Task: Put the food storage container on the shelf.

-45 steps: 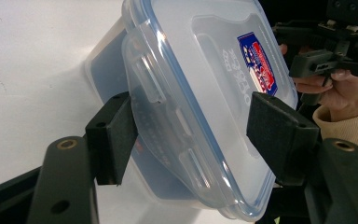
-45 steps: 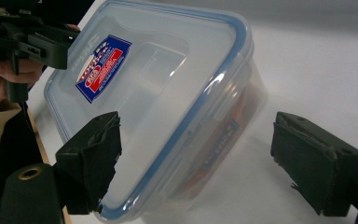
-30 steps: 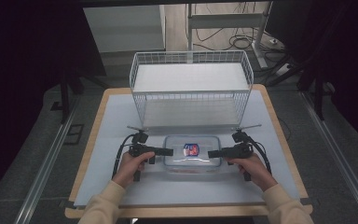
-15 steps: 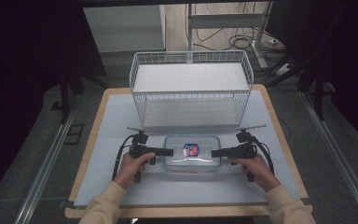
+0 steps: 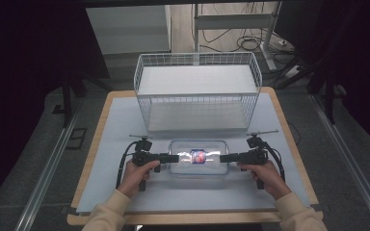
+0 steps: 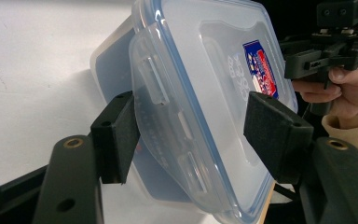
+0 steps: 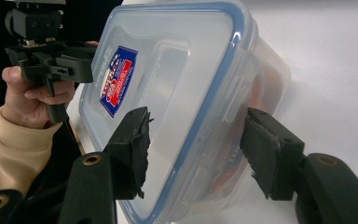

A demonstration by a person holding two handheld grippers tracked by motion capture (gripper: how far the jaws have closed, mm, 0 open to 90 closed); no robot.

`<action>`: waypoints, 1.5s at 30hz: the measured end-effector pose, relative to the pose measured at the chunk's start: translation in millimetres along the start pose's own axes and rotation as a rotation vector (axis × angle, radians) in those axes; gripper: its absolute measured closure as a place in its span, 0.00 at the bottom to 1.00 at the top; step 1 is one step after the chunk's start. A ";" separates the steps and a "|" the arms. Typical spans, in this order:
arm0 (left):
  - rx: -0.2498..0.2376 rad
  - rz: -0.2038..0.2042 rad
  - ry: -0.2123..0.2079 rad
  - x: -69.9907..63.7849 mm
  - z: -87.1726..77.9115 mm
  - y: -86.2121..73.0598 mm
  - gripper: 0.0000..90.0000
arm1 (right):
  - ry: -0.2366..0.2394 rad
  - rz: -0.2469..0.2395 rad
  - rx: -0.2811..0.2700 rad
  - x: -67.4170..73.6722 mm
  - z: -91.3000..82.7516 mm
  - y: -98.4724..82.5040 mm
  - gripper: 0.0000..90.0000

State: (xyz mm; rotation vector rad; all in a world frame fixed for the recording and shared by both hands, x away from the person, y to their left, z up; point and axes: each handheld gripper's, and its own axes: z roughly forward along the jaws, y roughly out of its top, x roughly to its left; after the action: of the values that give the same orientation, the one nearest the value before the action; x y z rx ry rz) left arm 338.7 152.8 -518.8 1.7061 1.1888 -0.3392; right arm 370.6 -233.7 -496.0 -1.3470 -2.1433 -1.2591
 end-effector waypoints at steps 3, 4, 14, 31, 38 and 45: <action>-0.028 0.028 0.022 -6.9 -1.3 -5.4 0.41 | -0.005 -0.011 -0.013 2.7 -2.4 -2.5 0.51; -0.028 0.028 0.022 -6.9 -1.3 -5.4 0.41 | -0.005 -0.011 -0.013 2.7 -2.4 -2.5 0.51; -0.085 0.084 0.059 -19.6 -5.9 -17.7 0.44 | -0.015 -0.033 -0.064 12.9 -9.3 -14.9 0.56; -0.111 0.107 0.070 -30.3 -5.9 -16.8 0.49 | -0.010 -0.029 -0.121 15.6 -20.0 -15.9 0.59; -0.130 0.118 0.070 -36.1 -10.6 -11.4 0.49 | -0.010 -0.052 -0.147 20.3 -24.6 -13.2 0.59; -0.145 0.127 0.062 -38.3 -16.1 -5.4 0.49 | -0.008 -0.088 -0.173 28.0 -29.4 -5.3 0.60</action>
State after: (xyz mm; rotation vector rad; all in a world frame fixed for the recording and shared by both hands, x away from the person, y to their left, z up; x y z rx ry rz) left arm 311.3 145.2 -488.1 1.6654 1.1158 -0.1206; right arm 346.6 -242.4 -463.9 -1.3376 -2.1629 -1.5060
